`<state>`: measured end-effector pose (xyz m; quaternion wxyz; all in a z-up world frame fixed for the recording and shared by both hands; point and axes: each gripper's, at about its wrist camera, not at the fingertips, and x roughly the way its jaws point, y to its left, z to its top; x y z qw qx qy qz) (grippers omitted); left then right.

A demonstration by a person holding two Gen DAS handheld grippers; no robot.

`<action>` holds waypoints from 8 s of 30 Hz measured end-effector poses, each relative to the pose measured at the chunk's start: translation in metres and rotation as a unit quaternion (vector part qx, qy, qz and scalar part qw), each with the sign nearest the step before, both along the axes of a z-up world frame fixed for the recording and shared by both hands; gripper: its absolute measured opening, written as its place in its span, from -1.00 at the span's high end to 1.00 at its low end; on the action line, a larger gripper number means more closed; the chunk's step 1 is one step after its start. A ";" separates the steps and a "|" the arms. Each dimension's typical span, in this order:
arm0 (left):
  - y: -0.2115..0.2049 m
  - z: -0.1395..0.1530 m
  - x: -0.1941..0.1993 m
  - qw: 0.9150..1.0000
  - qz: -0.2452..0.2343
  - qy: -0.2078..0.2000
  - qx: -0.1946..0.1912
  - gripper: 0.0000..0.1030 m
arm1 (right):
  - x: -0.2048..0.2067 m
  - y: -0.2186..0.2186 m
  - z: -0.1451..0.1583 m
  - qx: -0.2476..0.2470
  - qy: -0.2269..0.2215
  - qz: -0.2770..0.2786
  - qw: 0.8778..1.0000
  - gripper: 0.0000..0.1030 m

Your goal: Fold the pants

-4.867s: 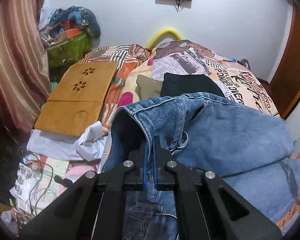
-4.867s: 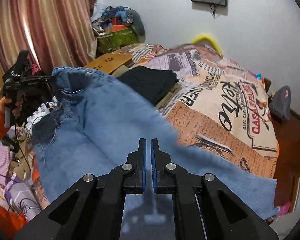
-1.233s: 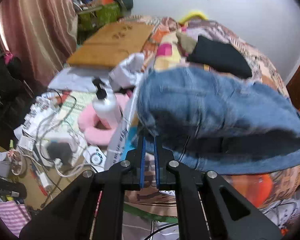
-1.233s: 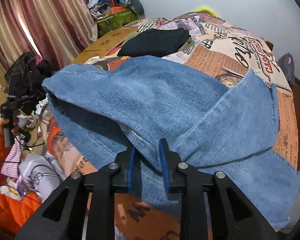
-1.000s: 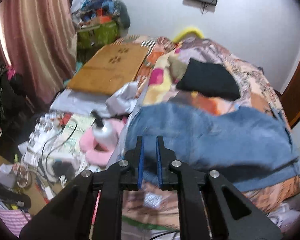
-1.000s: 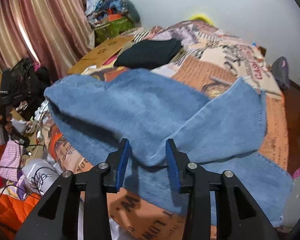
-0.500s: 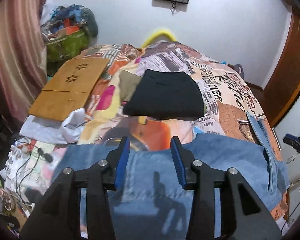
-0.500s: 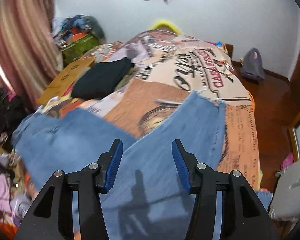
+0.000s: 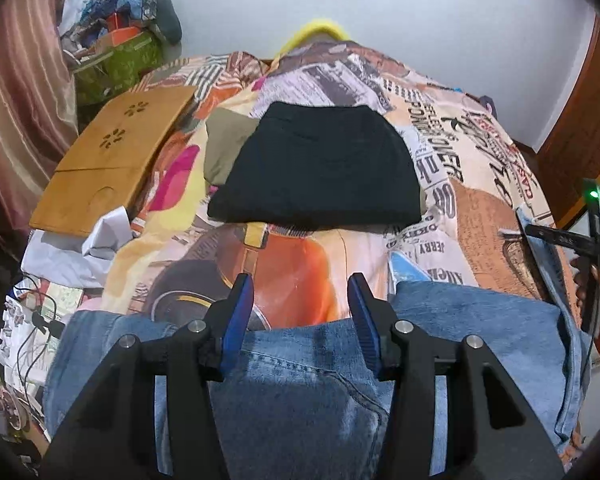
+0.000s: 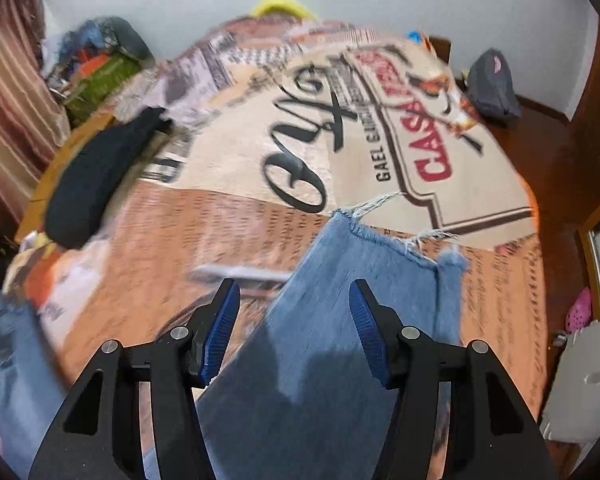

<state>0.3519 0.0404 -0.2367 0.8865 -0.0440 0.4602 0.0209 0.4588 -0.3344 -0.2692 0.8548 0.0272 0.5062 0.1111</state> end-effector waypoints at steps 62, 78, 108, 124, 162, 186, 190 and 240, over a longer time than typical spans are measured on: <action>-0.336 -0.024 -0.134 0.946 -0.319 0.055 -0.013 -0.09 | -0.193 -0.193 0.125 0.082 -0.094 -0.105 0.987 0.86; -0.346 -0.031 -0.131 0.944 -0.325 0.059 0.002 0.82 | -0.242 -0.204 0.128 0.071 -0.136 -0.079 0.985 0.86; -0.316 0.023 -0.131 0.954 -0.301 -0.004 0.003 0.10 | -0.335 -0.254 0.020 0.057 -0.023 -0.210 0.976 0.59; -0.314 -0.043 -0.093 0.963 -0.261 0.030 0.058 -0.16 | -0.241 -0.257 -0.022 0.068 0.028 -0.179 0.981 -0.02; -0.085 0.106 -0.114 0.988 -0.082 -0.119 0.052 -0.32 | -0.221 -0.095 0.128 0.009 -0.156 -0.027 0.987 0.29; 0.221 -0.006 -0.072 0.999 0.003 0.031 0.013 -0.38 | -0.126 0.209 0.086 0.017 -0.073 0.206 0.976 0.05; 0.214 -0.048 -0.056 0.997 -0.015 0.070 -0.027 -0.38 | -0.105 0.232 0.060 -0.004 -0.036 0.222 0.974 0.05; 0.200 -0.032 -0.198 0.999 -0.019 0.033 -0.037 0.24 | -0.201 0.242 0.084 -0.001 -0.050 0.250 0.967 0.11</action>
